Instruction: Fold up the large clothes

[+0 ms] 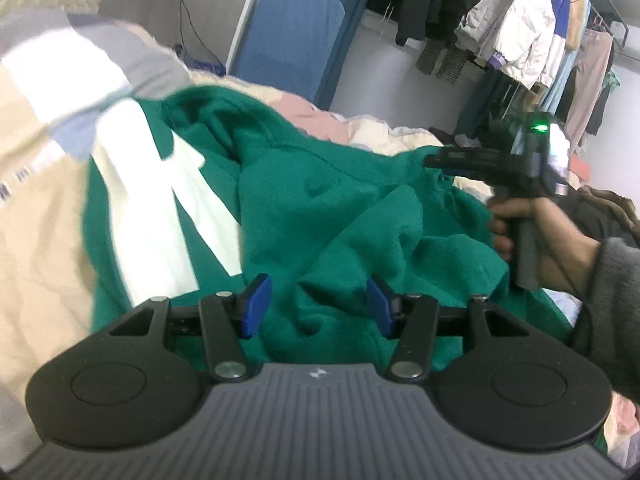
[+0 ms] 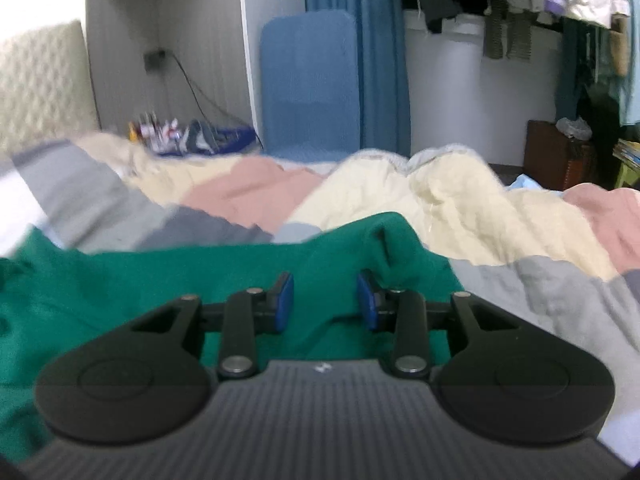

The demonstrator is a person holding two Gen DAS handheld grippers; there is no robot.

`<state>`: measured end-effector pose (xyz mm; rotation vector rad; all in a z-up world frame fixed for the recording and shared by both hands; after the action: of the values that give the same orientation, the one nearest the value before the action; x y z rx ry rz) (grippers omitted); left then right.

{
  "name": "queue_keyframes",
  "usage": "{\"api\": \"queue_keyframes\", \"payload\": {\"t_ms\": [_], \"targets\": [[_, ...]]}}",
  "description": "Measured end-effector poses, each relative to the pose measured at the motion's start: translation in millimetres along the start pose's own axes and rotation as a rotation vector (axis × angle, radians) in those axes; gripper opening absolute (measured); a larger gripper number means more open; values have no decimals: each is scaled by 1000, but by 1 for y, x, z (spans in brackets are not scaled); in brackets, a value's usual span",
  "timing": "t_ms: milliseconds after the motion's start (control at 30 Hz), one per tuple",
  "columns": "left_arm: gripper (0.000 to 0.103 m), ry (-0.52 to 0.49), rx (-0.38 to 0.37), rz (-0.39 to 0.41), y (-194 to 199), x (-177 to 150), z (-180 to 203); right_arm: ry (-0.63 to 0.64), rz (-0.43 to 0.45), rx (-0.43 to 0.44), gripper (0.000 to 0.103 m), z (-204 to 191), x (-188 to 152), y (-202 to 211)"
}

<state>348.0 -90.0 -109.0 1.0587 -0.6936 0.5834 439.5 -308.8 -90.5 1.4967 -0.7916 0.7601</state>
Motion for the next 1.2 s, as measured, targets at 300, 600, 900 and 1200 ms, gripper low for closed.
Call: {"api": "queue_keyframes", "payload": {"t_ms": [300,600,900,1200], "targets": [[59,-16,23,41,81,-27,13,-81,19,113,38,-18,-34,146],[59,-72,52,79,151,-56,44,-65,-32,135,39,-42,-83,262],[59,93,87,-43,163,-85,22,-175,-263,71,48,-13,-138,285],[65,222,197,-144,146,-86,-23,-398,-383,40,55,41,-149,255]]}}
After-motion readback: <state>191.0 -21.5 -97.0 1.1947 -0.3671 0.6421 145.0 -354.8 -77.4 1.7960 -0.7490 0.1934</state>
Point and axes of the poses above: each gripper's, at about its wrist camera, not at the fingertips, and y roughly against the way its jaws point, z to its right, x to its top, the point moved 4 cm from there along -y, roughly the way its jaws point, and after that the axes turned 5 degrees about -z, right-handed, at the moved point
